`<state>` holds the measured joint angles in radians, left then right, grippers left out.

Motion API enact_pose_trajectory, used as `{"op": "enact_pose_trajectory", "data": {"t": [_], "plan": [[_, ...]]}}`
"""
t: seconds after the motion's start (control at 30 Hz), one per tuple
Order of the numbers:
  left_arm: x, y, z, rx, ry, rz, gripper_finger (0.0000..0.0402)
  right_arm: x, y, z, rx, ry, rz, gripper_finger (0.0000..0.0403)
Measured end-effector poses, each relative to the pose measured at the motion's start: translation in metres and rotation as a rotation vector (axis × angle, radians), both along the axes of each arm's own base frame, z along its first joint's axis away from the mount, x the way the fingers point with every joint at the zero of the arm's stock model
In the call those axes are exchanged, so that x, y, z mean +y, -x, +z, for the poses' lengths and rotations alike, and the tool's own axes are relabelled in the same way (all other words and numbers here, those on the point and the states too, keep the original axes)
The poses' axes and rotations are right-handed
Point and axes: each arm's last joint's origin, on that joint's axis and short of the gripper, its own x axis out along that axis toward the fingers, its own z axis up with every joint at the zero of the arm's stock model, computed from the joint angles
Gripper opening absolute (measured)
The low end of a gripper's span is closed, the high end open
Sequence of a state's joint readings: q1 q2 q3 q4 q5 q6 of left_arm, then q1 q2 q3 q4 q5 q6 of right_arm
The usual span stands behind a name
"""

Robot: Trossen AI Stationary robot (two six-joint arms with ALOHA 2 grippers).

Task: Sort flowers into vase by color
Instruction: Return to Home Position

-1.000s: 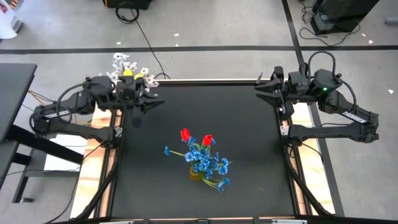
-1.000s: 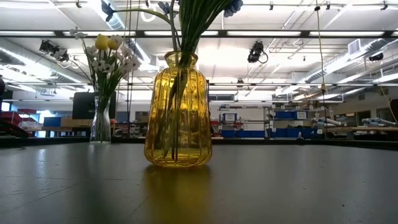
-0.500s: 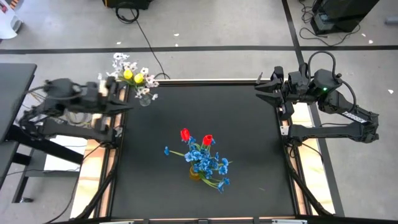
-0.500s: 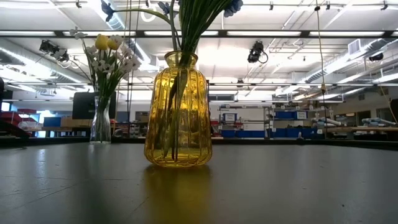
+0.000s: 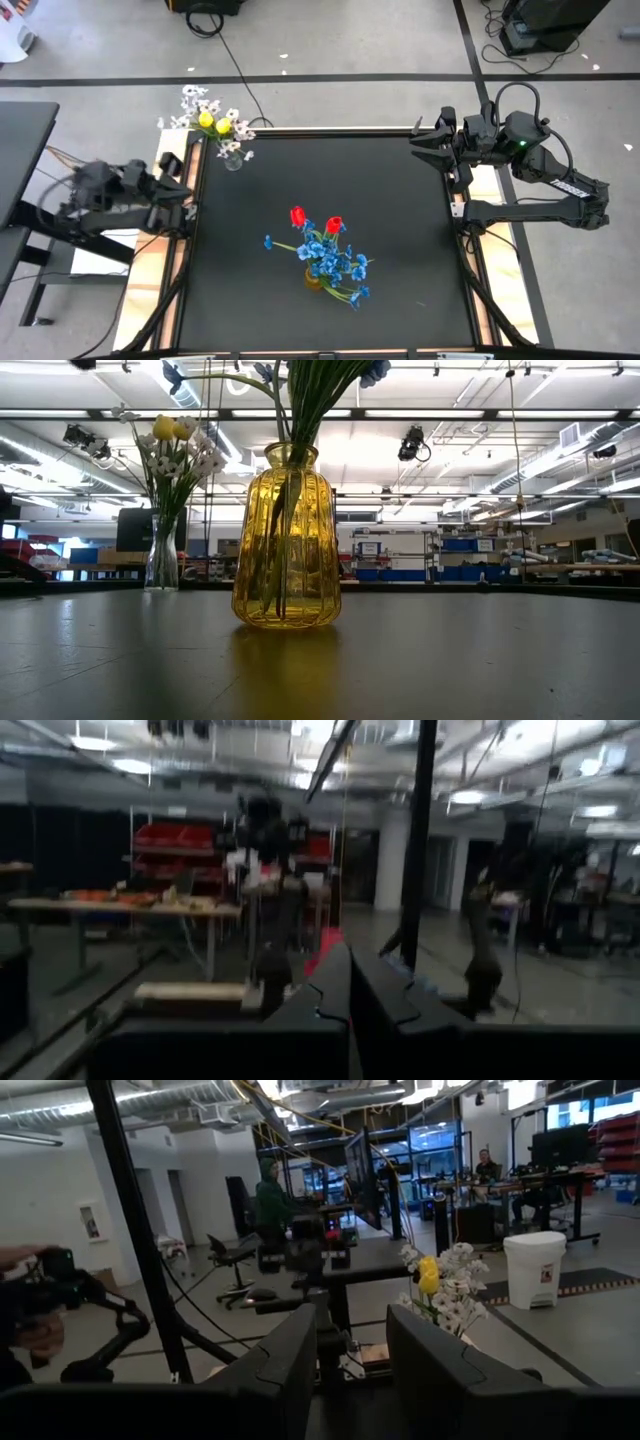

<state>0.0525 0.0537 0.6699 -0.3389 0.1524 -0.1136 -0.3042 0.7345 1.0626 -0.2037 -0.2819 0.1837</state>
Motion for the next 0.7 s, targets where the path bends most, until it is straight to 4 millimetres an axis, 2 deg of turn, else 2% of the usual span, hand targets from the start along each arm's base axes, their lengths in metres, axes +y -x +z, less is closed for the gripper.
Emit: {"op": "enact_pose_trajectory", "data": {"t": [0.1,0.2,0.37,0.5,0.57,0.7], "plan": [[0.0,-0.007,-0.023,0.028,-0.029,-0.005,0.0007,0.0,0.0,0.0,0.0,0.0,0.0,0.0133],[-0.003,-0.021,-0.039,0.093,-0.047,-0.135,0.0007,0.0,0.0,0.0,-0.001,0.0,0.002,0.0133],[-0.004,-0.044,-0.066,0.015,-0.036,-0.24,0.0007,0.0,0.0,0.0,-0.004,0.001,0.0,0.0133],[-0.004,-0.059,-0.089,-0.101,-0.034,-0.254,0.0007,0.0,0.0,0.001,-0.009,0.003,0.001,0.0133],[-0.004,-0.064,-0.102,-0.108,-0.022,-0.26,0.0007,0.0,0.0,0.001,-0.01,0.003,0.001,0.0133],[-0.003,-0.068,-0.112,-0.102,-0.042,-0.25,0.0007,0.0,0.0,0.001,-0.013,0.004,0.001,0.0133]]}}
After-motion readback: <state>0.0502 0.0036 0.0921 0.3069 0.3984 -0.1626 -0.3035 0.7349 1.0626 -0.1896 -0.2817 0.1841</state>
